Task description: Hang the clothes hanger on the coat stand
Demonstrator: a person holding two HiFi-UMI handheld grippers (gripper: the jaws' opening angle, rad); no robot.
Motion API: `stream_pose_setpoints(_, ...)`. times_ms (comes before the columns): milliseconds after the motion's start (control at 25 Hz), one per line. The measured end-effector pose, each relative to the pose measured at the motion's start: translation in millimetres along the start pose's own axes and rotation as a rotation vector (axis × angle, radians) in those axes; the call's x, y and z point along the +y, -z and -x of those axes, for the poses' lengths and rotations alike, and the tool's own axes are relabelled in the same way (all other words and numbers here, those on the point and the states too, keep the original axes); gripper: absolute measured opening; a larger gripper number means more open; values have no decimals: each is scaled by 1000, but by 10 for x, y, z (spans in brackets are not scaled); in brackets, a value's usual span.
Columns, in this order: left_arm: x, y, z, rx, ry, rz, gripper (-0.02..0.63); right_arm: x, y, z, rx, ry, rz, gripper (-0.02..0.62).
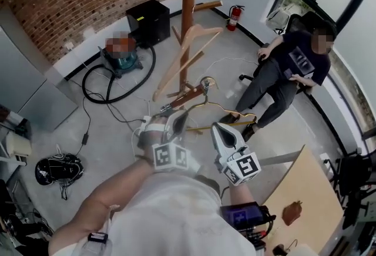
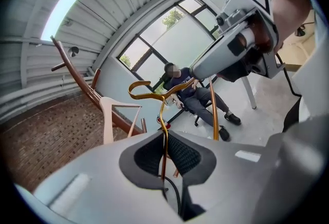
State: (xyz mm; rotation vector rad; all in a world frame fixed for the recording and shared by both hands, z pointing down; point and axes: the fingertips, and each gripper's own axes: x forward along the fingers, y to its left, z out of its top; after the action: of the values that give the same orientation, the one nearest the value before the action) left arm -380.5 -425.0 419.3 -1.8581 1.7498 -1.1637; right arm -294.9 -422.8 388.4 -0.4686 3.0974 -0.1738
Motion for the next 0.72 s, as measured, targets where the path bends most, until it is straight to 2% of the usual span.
stream_pose_setpoints(120, 153, -97, 16, 36, -51, 0, 21, 101, -189, -90, -21, -143, 49, 14)
stream_pose_setpoints(240, 314, -213, 25, 68, -95, 19, 21, 84, -304, -132, -34, -225, 61, 14)
stream_pose_setpoints(520, 819, -705, 27, 81, -249, 4, 21, -361, -263, -170, -35, -299, 2, 14)
stream_pose_setpoints(720, 1310, -915, -34, 86, -353, -14, 21, -567, -235, -264, -35, -328, -6, 14)
